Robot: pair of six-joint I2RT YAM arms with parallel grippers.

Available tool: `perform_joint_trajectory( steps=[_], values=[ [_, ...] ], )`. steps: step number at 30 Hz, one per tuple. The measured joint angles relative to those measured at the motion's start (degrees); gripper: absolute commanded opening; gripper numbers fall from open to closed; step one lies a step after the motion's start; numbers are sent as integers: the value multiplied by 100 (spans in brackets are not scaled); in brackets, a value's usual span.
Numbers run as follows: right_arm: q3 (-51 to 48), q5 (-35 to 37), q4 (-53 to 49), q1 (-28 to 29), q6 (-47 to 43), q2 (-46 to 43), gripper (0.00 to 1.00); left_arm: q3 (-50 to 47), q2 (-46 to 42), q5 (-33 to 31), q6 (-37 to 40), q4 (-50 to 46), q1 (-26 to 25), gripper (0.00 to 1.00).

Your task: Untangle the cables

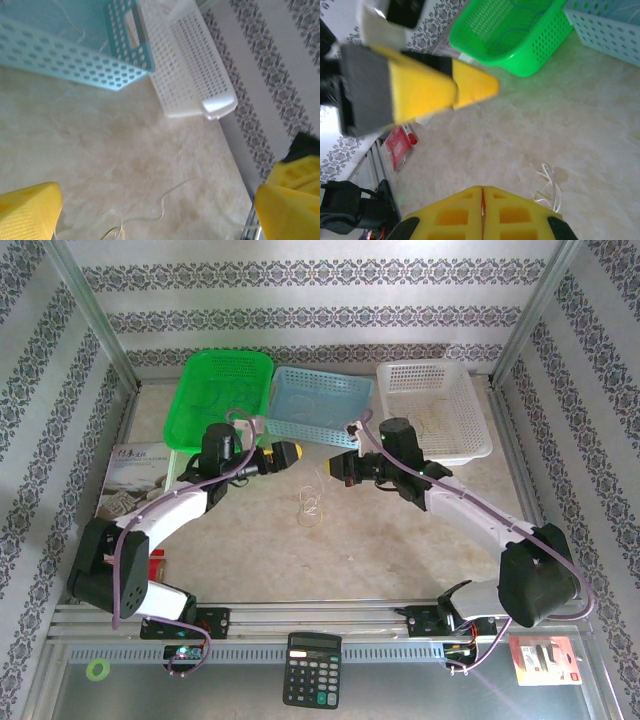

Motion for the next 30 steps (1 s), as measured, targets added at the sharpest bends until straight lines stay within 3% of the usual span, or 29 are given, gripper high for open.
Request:
perform_joint_trajectory(
  steps=[18,22,30],
  values=[
    [350,-264,376,0,568,-109,0,225,697,-7,1115,42,-745,92],
    [382,-313,531,0,728,-181,0,319,796,-44,1143,70,-826,84],
    [564,-372,793,0,1040,-216,0,374,1132,-61,1189,251,-997,49]
  ],
)
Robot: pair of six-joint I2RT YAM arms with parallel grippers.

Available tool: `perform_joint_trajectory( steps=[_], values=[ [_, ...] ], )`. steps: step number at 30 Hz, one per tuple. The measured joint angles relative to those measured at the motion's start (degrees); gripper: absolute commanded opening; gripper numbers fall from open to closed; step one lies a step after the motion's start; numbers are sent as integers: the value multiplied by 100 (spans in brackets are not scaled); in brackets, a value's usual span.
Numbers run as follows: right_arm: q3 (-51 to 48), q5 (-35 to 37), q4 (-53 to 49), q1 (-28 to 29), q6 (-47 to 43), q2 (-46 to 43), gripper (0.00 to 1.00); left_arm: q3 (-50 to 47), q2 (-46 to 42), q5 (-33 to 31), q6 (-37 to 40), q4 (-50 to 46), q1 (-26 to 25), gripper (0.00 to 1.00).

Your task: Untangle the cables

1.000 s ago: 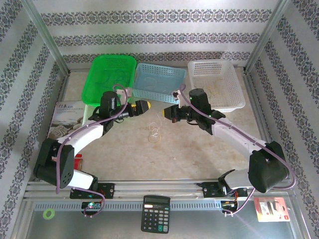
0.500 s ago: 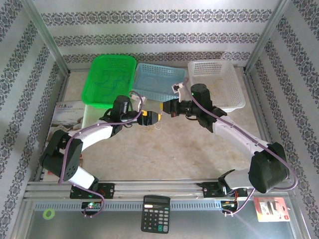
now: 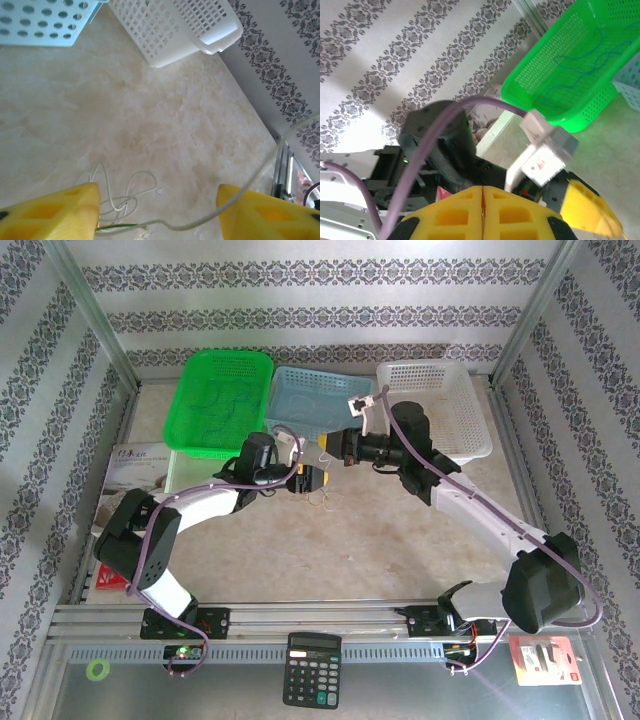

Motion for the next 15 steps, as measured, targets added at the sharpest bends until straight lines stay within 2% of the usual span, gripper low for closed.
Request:
perform_joint_trajectory(
  steps=[5,7,15],
  values=[
    [313,4,68,-42,98,-76,0,4,105,2,-63,131,-37,11],
    [452,9,68,-109,105,-94,0,2,136,2,-92,227,-37,0],
    [717,492,-70,-542,81,-157,0,-22,157,39,-133,745,-37,0]
  ],
)
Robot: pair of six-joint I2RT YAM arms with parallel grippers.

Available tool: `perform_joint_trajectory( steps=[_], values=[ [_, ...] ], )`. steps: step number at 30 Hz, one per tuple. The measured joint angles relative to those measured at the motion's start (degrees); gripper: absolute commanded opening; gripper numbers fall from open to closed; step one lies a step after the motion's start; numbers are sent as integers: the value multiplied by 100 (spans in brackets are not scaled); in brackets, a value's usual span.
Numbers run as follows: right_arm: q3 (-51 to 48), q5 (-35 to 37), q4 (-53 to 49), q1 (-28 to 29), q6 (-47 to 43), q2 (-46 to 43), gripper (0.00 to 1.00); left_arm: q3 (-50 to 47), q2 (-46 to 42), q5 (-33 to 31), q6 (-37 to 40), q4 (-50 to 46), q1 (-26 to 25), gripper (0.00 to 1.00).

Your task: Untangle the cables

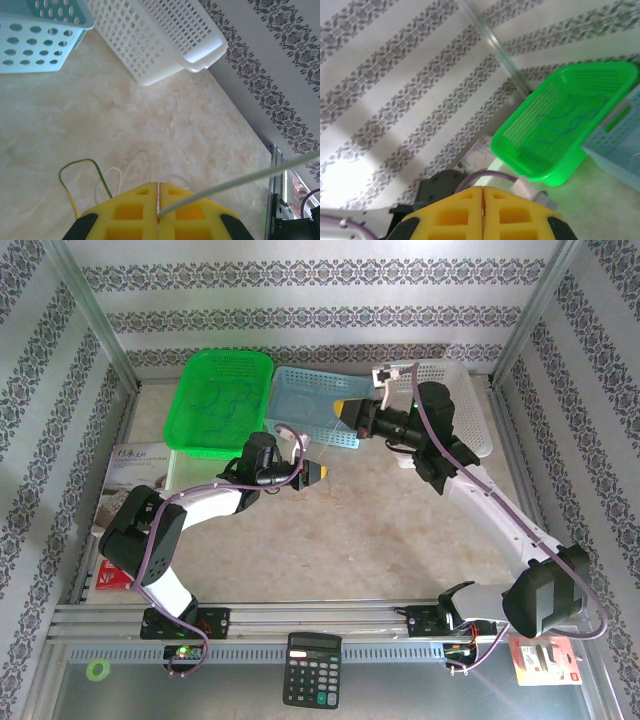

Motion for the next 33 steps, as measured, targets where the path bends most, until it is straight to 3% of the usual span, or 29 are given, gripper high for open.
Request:
perform_joint_trajectory(
  steps=[2,6,10,14,23,33],
  values=[
    [17,133,-42,-85,0,-22,0,-20,-2,4,-4,127,0,0],
    [22,203,-55,-92,0,-26,0,-103,-9,17,-68,260,0,27],
    [31,201,4,-92,-7,-50,0,-251,-57,15,-35,105,0,60],
    [31,201,-22,-92,-79,-55,0,-262,-391,-7,149,-289,4,79],
    [26,170,-323,-37,-374,-96,0,70,-1491,-22,787,-1366,4,84],
    [28,-9,-636,315,-525,-155,0,1248,-1589,0,1130,-1904,4,82]
  ],
)
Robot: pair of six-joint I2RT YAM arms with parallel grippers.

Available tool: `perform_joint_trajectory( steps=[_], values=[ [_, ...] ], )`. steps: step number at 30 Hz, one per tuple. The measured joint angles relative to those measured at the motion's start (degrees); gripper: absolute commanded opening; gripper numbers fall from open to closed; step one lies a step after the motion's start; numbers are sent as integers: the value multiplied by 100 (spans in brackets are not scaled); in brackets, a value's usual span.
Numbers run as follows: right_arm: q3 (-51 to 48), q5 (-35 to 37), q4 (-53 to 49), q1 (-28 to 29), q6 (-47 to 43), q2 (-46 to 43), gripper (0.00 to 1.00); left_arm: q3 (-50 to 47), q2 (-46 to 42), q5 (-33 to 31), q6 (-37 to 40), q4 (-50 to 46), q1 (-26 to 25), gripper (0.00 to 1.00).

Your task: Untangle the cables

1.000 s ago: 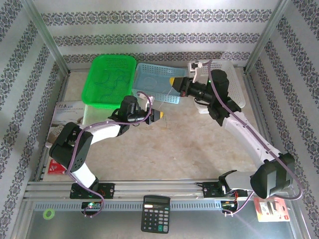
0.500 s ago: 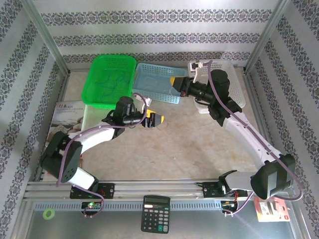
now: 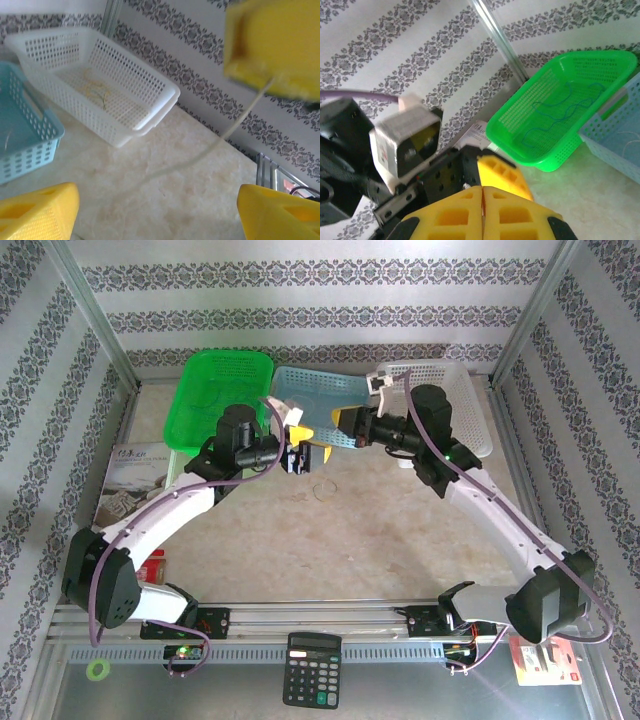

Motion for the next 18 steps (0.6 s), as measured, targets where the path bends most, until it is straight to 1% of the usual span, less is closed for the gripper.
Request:
perform_joint_trajectory(
  steps=[2,5,10,12,18],
  values=[
    [2,-35,-26,63,0,-24,0,149,7,11,13,-4,0,81],
    [13,-111,-55,151,2,-50,0,304,59,92,13,0,0,78],
    [111,-160,-55,286,7,-59,0,326,173,286,-50,7,0,69],
    [149,-179,-50,323,15,-59,0,326,208,337,-85,24,0,64],
    [162,-214,-4,433,72,-59,0,297,236,433,-254,280,0,54]
  ],
)
